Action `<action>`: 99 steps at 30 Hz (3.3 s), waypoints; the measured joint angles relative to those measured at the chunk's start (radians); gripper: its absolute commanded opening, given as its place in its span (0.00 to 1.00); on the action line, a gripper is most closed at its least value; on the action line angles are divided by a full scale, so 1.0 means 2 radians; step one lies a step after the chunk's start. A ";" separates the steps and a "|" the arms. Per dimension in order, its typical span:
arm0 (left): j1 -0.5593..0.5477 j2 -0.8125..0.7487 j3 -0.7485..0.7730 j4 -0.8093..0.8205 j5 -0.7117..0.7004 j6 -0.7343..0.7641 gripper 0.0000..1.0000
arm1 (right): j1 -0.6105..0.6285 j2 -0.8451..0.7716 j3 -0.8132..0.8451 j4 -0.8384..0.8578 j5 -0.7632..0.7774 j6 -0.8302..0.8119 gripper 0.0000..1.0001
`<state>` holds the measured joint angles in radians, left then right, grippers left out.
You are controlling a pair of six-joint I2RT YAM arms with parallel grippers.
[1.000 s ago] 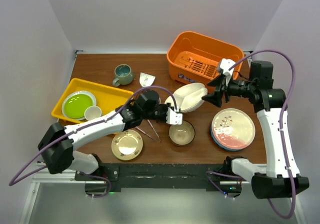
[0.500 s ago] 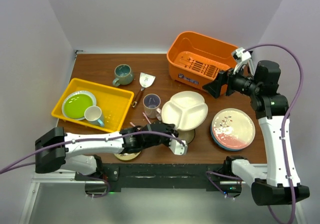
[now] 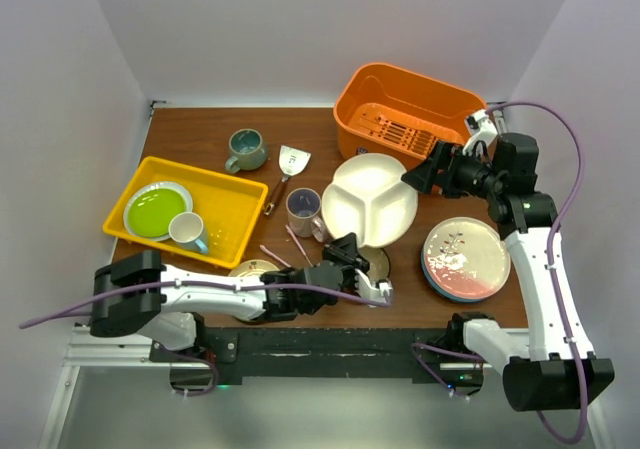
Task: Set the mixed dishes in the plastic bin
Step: Pick up the plate at the center of the board, then place the plate in the plastic bin.
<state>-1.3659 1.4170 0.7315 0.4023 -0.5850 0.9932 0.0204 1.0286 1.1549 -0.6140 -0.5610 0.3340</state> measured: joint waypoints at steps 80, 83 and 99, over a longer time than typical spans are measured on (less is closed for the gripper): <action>0.306 -0.244 -0.005 -0.247 0.244 -0.436 1.00 | -0.025 0.457 0.331 0.148 0.127 0.086 0.00; 0.307 -0.246 -0.005 -0.246 0.244 -0.436 1.00 | -0.031 0.469 0.331 0.148 0.134 0.087 0.00; 0.310 -0.247 -0.005 -0.247 0.242 -0.439 1.00 | -0.033 0.540 0.318 0.162 0.141 0.087 0.09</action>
<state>-0.7467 0.9234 0.7212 -0.0910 -0.1009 0.1154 -0.0460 2.1094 1.7901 -0.2893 -0.2798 0.5076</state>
